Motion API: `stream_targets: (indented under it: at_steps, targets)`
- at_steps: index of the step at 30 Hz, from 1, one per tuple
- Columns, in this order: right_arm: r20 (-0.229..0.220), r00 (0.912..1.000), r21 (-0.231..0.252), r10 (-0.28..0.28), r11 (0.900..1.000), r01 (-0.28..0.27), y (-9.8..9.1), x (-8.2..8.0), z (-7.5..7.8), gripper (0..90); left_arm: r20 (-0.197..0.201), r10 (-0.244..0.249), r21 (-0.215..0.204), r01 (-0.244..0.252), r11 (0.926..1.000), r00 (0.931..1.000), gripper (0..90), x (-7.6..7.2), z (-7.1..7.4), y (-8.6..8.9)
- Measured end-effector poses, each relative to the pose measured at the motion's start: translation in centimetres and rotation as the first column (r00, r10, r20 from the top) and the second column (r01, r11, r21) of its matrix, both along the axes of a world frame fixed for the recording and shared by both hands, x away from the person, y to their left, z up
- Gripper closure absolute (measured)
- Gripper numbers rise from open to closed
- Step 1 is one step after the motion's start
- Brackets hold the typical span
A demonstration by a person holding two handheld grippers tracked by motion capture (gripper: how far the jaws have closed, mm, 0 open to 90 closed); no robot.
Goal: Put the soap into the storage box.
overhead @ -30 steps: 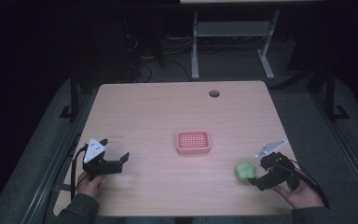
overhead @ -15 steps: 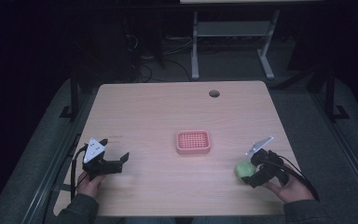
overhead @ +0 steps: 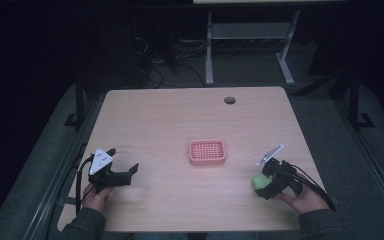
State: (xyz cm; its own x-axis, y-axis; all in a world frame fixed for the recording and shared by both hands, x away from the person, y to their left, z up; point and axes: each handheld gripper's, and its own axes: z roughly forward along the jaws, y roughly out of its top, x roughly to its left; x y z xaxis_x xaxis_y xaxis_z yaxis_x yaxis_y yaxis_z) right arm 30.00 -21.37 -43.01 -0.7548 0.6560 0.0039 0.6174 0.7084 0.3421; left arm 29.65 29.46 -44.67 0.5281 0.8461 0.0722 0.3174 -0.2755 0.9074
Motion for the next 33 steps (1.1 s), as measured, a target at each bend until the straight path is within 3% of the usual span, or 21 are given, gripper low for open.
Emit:
stream_targets:
  at_steps: [15,33]
  targets:
    - [-0.029,0.9996,-0.046,0.006,0.9989,-0.008,0.8,0.8,-0.9,15.1,0.001,-0.001,-0.002,0.001,1.0,1.0,0.0,0.0,0.0,0.0]
    - [-0.039,0.9992,-0.081,0.011,0.9966,-0.014,1.4,1.0,-1.2,22.3,0.003,-0.001,-0.005,0.001,1.0,1.0,0.0,0.0,0.0,0.0]
